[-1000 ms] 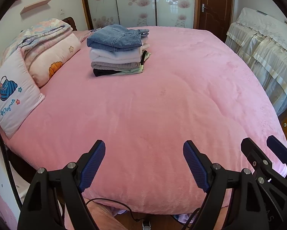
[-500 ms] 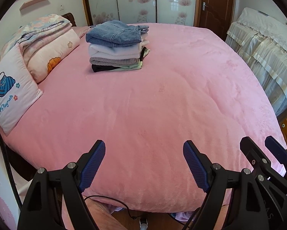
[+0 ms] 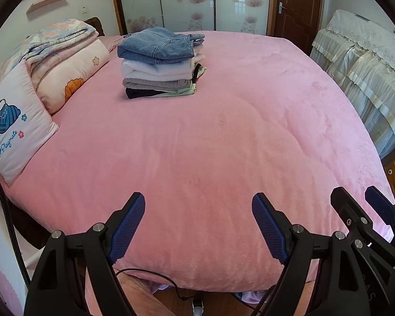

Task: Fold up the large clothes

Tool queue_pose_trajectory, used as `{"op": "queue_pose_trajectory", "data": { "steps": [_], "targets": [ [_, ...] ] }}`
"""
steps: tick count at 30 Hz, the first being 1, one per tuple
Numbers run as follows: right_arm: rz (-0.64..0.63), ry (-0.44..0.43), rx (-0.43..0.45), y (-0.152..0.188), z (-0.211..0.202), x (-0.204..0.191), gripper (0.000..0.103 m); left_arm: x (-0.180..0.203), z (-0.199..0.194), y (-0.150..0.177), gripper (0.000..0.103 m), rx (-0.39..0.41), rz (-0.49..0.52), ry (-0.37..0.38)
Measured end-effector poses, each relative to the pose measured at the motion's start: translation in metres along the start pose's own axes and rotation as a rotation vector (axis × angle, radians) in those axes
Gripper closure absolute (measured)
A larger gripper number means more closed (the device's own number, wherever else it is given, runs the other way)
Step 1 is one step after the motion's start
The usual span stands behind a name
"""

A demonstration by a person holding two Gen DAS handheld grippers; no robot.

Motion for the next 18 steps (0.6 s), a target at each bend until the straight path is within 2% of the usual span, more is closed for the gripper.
{"op": "queue_pose_trajectory", "data": {
  "steps": [18],
  "targets": [
    [-0.002, 0.001, 0.002, -0.0001, 0.0001, 0.0008, 0.038, 0.0003, 0.0004, 0.0007, 0.021, -0.001, 0.001, -0.001]
  ]
}}
Point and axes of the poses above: each gripper's, at about its wrist camera, not at the fingertips, and z roughly the way its jaws point, x to its right, y to its underside, the point moved 9 cm from there along z, roughly the way its jaws point, and after that the axes turned 9 degrees about -y, right-handed, at the moved point
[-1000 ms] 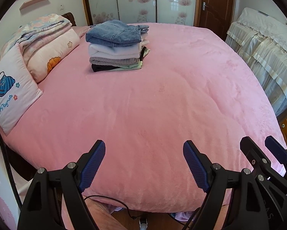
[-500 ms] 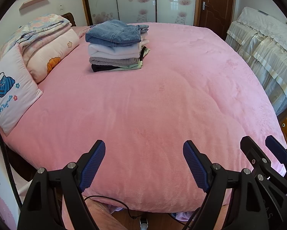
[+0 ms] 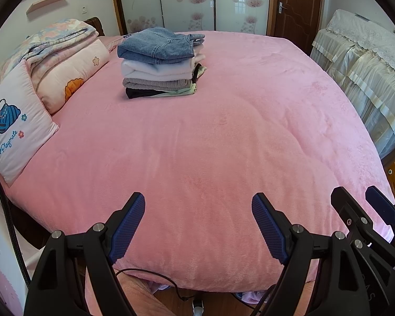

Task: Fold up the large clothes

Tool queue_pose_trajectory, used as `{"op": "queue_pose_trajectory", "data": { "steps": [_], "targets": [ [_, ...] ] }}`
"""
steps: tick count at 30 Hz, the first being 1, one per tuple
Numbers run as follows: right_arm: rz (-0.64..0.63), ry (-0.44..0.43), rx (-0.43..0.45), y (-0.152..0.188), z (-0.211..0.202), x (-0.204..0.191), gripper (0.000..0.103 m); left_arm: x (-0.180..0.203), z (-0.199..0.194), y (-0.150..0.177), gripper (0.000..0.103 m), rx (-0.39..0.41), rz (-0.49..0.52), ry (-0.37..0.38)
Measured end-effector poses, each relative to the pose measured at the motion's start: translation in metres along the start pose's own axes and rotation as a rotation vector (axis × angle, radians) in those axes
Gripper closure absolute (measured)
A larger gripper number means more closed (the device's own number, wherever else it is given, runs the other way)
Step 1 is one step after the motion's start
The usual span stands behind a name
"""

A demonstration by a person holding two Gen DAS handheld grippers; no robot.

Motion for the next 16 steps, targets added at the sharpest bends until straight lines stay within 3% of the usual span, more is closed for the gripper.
{"op": "queue_pose_trajectory", "data": {
  "steps": [16],
  "targets": [
    [0.001, 0.009, 0.0, -0.0008, 0.002, 0.0033, 0.038, 0.0017, 0.0006, 0.001, 0.022, -0.01, 0.008, 0.0]
  ]
}}
Point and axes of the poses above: each gripper's, at about its wrist camera, not at the fingertips, and z roughly the way its jaws point, x to its right, y to its underside, the point moved 9 cm from there along z, roughly the way its jaws point, and after that the axes turned 9 degrees about -y, right-handed, at the moved point
